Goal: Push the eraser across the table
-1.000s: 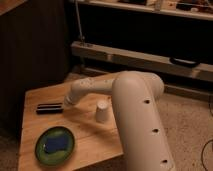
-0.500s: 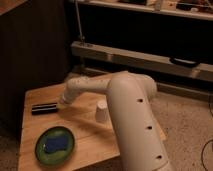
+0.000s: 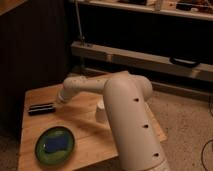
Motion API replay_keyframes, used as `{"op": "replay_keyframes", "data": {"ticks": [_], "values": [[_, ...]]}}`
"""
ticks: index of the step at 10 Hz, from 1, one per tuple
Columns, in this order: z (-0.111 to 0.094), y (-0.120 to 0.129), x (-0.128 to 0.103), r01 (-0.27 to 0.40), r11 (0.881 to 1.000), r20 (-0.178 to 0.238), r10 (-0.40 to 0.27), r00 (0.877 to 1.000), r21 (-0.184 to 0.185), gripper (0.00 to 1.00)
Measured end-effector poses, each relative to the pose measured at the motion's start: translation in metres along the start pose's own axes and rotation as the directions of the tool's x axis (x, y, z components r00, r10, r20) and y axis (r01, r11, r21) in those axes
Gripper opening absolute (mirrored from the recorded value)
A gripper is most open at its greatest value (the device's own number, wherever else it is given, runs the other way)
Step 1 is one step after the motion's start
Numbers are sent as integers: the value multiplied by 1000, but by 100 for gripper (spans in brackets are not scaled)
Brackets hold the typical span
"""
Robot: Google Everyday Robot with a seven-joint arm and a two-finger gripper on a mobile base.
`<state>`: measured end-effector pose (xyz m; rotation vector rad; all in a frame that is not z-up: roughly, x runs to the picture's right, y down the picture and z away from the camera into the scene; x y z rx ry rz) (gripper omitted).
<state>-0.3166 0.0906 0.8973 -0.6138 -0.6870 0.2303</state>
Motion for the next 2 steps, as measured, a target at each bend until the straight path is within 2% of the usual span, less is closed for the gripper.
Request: {"op": "replay_keyframes", "data": {"ticks": [2], "values": [[-6, 0, 5, -7, 1000, 8, 7, 1000, 12, 3]]}}
